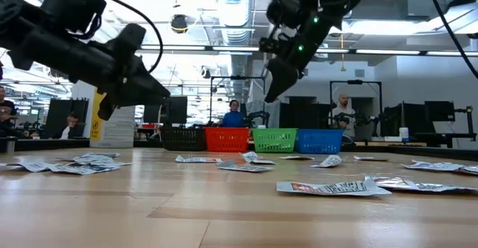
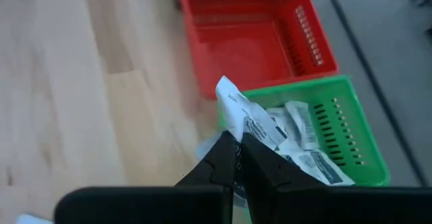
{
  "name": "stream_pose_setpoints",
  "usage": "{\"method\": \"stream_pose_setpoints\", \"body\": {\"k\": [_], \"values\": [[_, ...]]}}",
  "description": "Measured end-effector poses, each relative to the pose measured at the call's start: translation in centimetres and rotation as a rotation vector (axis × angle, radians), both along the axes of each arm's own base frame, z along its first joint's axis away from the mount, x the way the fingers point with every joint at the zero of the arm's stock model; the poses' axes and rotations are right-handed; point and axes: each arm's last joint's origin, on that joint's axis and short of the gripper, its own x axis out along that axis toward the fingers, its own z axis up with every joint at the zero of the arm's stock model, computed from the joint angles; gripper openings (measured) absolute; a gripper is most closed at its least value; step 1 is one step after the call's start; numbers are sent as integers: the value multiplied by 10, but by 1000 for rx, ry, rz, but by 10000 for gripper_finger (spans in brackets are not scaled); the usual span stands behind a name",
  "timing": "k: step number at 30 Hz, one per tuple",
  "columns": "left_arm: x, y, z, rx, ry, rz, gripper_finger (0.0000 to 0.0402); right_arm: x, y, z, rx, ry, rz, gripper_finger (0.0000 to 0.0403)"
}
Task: Pick & Place First Aid Supplies
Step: Put the towelette pack into the green bin
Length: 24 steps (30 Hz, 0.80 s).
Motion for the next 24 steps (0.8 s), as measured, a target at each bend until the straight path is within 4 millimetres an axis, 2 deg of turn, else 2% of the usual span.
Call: {"method": "stream_pose_setpoints", "body": {"k": [5,11,15,20,24], "values": [[0,15,1,1,-8,82,91,-12,-39,3,41,-61,-11,10],[-2,32,2,21,-5,162,91,-26,-75,8,101,-184,19,10],[-3,37,1,62,22,154,91,-33,-94,-4,143,-192,26,10],[-3,38,2,100,39,144,91,-33,-108,-30,192,-142,-6,10],[-3,39,2,138,60,134,91,-30,-108,-37,201,-130,-3,10]]}}
